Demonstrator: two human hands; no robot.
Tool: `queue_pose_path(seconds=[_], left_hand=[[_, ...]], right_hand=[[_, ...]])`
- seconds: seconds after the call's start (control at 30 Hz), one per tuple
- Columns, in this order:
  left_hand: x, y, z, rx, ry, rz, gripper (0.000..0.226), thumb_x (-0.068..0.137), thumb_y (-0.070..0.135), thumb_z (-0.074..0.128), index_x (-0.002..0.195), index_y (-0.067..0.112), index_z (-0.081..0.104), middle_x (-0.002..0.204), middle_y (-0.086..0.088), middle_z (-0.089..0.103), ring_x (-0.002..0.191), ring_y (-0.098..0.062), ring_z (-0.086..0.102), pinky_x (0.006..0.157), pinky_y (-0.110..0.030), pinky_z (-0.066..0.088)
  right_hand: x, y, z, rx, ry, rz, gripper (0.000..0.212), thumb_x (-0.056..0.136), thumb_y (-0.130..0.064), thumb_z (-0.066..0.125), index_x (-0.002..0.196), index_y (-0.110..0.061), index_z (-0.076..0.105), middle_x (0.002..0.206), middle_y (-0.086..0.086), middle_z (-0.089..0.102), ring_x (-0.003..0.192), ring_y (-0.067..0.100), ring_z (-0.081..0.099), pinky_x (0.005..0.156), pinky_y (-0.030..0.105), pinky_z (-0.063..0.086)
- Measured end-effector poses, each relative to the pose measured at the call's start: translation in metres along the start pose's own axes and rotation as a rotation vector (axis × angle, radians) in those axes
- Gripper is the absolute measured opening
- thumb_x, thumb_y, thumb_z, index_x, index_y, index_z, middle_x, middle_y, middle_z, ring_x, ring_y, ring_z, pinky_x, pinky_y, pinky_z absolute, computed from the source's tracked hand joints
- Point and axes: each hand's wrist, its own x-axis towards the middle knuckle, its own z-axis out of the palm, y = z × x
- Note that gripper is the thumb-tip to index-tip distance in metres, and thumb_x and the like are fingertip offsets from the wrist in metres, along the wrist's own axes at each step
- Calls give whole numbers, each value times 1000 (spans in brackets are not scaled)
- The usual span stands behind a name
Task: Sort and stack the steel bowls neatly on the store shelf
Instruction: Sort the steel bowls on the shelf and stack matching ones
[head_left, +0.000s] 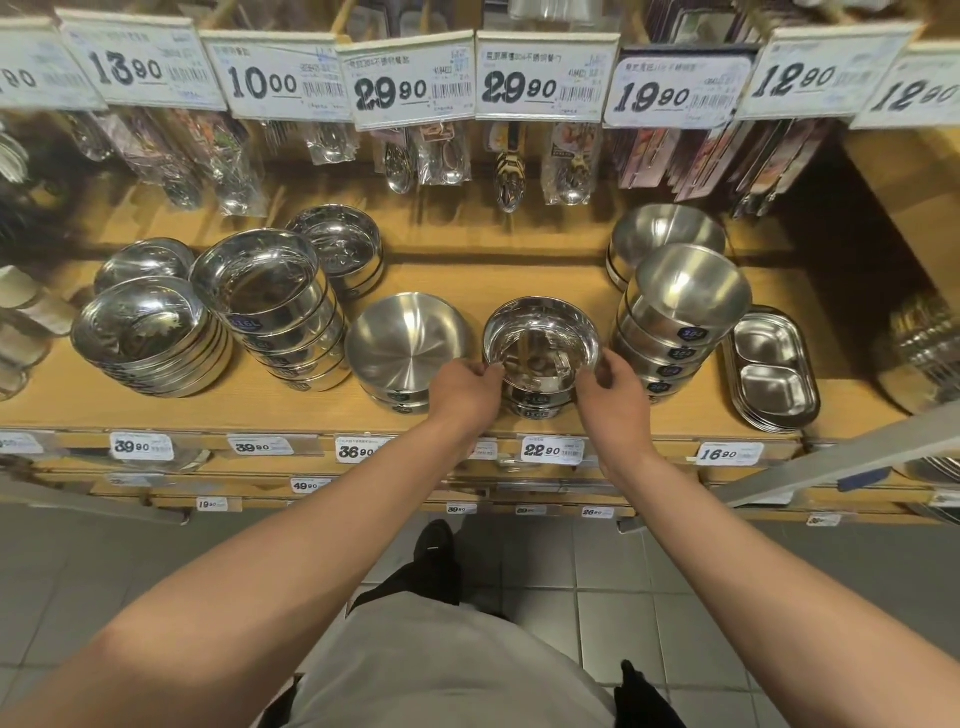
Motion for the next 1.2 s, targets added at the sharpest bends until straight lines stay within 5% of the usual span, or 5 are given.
queue_pose_path(seconds=[0.37, 0.57, 0.73, 0.9, 1.2], left_hand=[[-2, 2, -15, -157, -85, -61, 34, 97, 27, 64, 112, -3, 68, 101, -16, 71, 92, -30, 70, 90, -43, 59], [-14, 7, -61, -132, -183, 6, 17, 98, 16, 61, 91, 2, 67, 75, -11, 72, 59, -17, 69, 64, -32, 61], [-25, 23, -64, -182, -166, 13, 7, 96, 3, 58, 90, 2, 62, 76, -14, 60, 61, -20, 60, 52, -26, 56], [-24, 25, -58, -171, -186, -1, 8, 98, 2, 56, 103, 1, 61, 80, -15, 58, 65, -18, 60, 47, -22, 55], [-4, 19, -23, 89, -138, 136, 35, 101, 19, 56, 132, 4, 59, 110, -11, 72, 94, -28, 71, 89, -45, 59]], right_hand=[[-4, -13, -14, -4, -127, 133, 13, 100, -29, 56, 110, -29, 64, 105, -4, 69, 102, 23, 64, 103, 54, 51], [-8, -29, -33, -23, -152, 138, 35, 96, -26, 56, 61, -27, 61, 63, -4, 54, 69, 18, 50, 73, 40, 52], [-2, -44, -36, 39, -207, 243, 19, 98, -23, 63, 105, -6, 68, 93, 6, 65, 86, 17, 64, 51, 20, 52], [1, -45, -28, 2, -166, 289, 15, 99, -22, 61, 91, -9, 63, 91, 7, 65, 83, 16, 62, 49, 22, 50], [9, -21, -13, -113, -92, 169, 23, 99, -31, 55, 80, -19, 59, 65, -2, 53, 62, 19, 46, 62, 31, 36]])
